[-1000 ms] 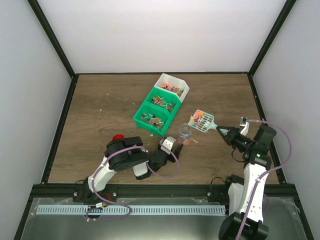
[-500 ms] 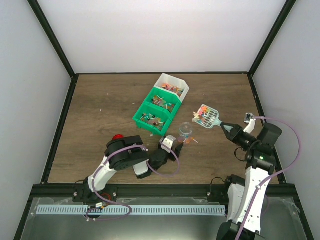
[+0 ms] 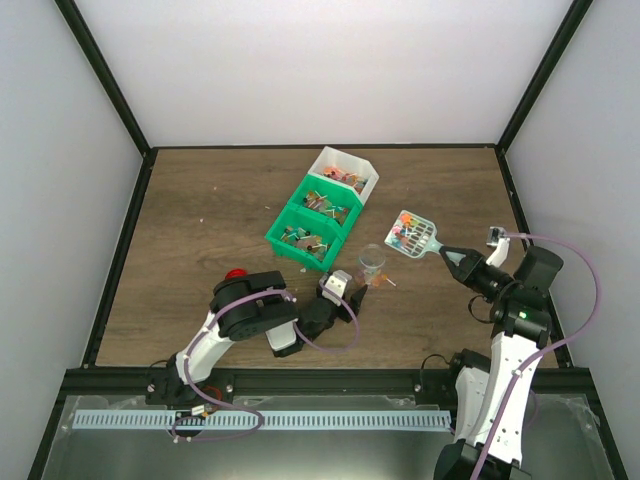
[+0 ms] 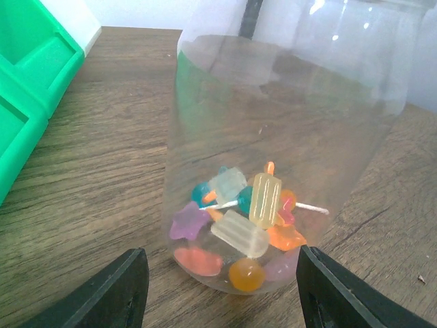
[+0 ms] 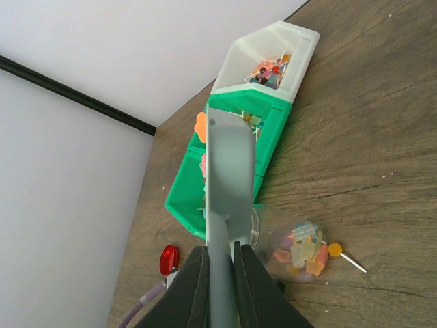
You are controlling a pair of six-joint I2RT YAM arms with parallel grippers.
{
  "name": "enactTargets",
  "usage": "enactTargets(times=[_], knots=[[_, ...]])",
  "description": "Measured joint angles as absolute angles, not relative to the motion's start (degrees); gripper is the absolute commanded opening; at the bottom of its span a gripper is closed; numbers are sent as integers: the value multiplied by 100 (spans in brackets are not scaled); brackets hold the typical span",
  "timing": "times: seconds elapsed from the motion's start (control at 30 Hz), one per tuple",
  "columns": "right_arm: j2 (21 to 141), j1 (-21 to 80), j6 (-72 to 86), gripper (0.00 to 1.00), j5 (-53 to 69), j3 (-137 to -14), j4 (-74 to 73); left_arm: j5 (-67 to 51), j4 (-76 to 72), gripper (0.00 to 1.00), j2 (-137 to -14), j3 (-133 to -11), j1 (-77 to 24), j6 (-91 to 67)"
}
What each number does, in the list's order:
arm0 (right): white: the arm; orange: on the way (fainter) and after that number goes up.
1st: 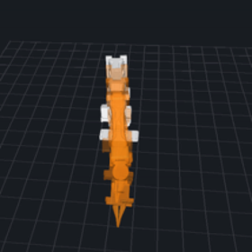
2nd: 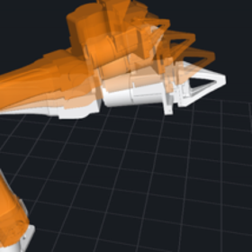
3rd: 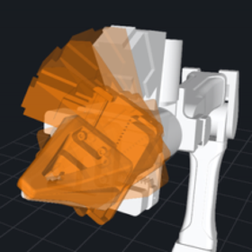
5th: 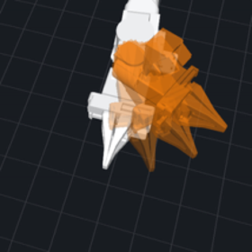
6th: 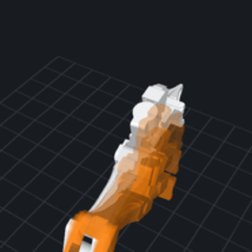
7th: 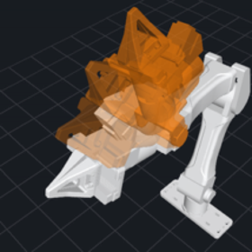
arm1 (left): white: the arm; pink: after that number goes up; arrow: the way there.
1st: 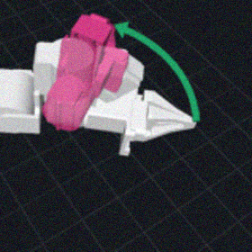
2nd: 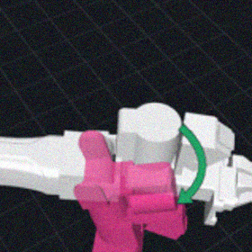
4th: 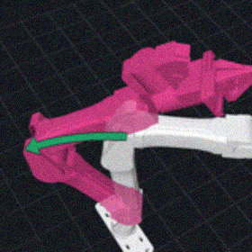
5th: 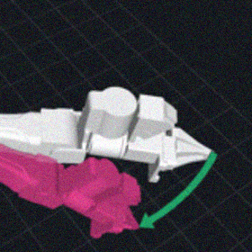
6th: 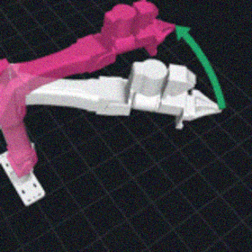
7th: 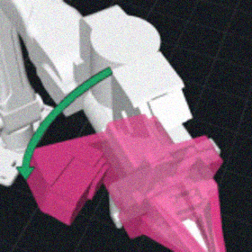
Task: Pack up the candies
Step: Place the fake candies in the packing bottle.
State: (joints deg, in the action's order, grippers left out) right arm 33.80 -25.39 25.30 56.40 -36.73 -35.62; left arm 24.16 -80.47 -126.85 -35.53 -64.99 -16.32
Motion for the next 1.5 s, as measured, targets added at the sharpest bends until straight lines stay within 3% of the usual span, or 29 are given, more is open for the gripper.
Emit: enactTargets(times=[0.4,0.77,1.5], knots=[[3454,-2364,2534,1,5557,-3660,-3535,2292,-8178,61,-12739,-3557,-6438,-1634],[3573,-1367,2797,1,4814,-3658,-3312,2165,-8307,62,-12787,-3557,-6357,-1653],[3470,-1260,2639,1,4333,-3664,-3514,2012,-8414,62,-12809,-3538,-6226,-1758]])
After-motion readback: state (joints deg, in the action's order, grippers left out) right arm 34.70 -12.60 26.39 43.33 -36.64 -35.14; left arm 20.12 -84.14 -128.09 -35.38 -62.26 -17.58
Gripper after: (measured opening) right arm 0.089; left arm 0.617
